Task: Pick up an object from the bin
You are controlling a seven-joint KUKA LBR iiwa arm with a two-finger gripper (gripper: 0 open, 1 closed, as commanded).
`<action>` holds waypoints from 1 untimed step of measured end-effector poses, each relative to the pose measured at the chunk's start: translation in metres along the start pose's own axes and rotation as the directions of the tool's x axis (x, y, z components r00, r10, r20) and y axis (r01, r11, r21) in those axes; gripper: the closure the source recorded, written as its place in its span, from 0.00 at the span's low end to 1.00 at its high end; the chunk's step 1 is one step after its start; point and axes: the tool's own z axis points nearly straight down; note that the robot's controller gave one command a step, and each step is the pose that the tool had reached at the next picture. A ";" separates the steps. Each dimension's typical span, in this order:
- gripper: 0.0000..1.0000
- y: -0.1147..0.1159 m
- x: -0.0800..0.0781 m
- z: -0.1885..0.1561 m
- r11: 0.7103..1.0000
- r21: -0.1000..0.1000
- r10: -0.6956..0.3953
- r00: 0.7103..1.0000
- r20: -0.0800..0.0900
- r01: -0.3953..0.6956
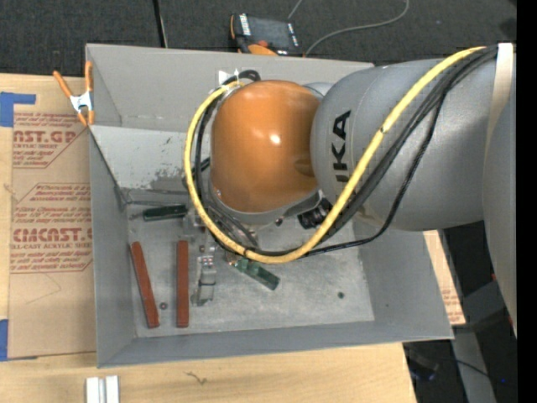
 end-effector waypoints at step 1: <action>0.00 -0.013 -0.053 0.105 0.952 0.001 -0.306 0.952 -0.004 0.306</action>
Offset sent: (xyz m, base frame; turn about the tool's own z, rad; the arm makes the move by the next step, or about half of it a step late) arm 0.0541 -0.0121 -0.1026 -0.3115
